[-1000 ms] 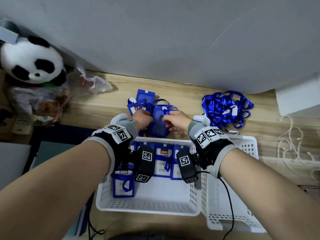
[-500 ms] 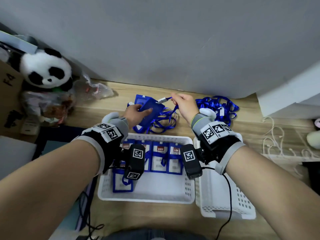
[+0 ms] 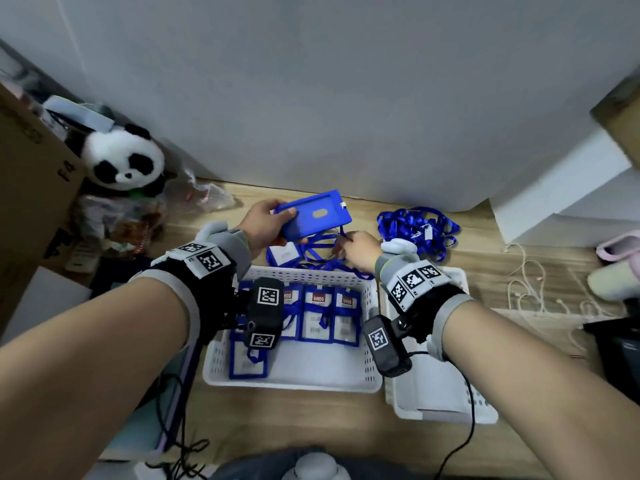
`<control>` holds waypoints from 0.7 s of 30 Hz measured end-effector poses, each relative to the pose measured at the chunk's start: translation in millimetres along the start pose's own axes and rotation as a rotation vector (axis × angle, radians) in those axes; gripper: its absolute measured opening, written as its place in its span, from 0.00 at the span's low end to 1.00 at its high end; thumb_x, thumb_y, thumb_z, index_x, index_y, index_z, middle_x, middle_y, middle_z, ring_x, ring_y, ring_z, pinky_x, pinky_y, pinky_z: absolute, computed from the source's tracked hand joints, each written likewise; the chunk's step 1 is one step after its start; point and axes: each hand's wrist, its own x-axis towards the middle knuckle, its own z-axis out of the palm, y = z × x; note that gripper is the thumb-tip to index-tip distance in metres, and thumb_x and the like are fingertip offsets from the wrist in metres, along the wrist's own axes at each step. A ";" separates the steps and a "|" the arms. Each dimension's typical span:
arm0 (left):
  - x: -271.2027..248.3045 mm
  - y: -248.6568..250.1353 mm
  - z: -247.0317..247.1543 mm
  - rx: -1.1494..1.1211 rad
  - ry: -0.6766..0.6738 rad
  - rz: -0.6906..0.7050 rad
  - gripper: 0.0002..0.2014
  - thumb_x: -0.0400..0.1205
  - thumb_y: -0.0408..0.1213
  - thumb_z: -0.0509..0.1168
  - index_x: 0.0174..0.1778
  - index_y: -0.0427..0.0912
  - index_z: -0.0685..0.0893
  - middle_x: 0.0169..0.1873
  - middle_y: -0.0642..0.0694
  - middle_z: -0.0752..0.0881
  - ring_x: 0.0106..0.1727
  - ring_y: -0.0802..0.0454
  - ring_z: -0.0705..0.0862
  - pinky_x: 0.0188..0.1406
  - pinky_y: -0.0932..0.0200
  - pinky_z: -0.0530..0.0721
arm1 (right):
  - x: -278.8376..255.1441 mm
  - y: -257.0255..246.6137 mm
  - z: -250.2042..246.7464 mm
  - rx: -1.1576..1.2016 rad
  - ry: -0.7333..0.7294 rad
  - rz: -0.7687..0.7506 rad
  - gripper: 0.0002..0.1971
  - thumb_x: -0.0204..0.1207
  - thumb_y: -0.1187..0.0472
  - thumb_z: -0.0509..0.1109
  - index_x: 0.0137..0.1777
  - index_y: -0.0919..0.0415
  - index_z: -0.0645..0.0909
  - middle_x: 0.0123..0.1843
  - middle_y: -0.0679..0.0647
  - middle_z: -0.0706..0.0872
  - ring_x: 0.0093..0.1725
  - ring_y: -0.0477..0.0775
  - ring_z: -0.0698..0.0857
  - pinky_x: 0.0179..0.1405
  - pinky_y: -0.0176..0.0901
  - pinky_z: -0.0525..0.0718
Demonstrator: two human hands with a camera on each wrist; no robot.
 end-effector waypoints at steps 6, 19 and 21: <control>-13.3 -1.6 21.3 0.126 0.074 0.075 0.05 0.84 0.32 0.61 0.53 0.40 0.72 0.48 0.35 0.79 0.30 0.41 0.84 0.12 0.61 0.81 | -23.3 -20.6 7.5 -0.112 -0.182 -0.134 0.19 0.85 0.59 0.55 0.29 0.53 0.69 0.28 0.49 0.73 0.27 0.46 0.70 0.24 0.31 0.67; -38.3 24.7 6.5 0.378 -0.307 0.120 0.02 0.84 0.35 0.62 0.50 0.45 0.77 0.24 0.48 0.80 0.15 0.58 0.79 0.11 0.68 0.72 | -26.4 -38.0 -61.5 0.021 0.100 -0.249 0.18 0.75 0.47 0.71 0.26 0.53 0.76 0.22 0.49 0.66 0.24 0.47 0.63 0.24 0.38 0.62; -41.4 24.1 4.6 0.257 -0.330 0.080 0.03 0.83 0.36 0.63 0.49 0.48 0.77 0.29 0.48 0.82 0.21 0.52 0.80 0.13 0.68 0.72 | -25.9 -31.7 -59.5 0.149 0.033 -0.183 0.18 0.78 0.50 0.68 0.28 0.54 0.74 0.21 0.49 0.66 0.20 0.46 0.62 0.21 0.37 0.61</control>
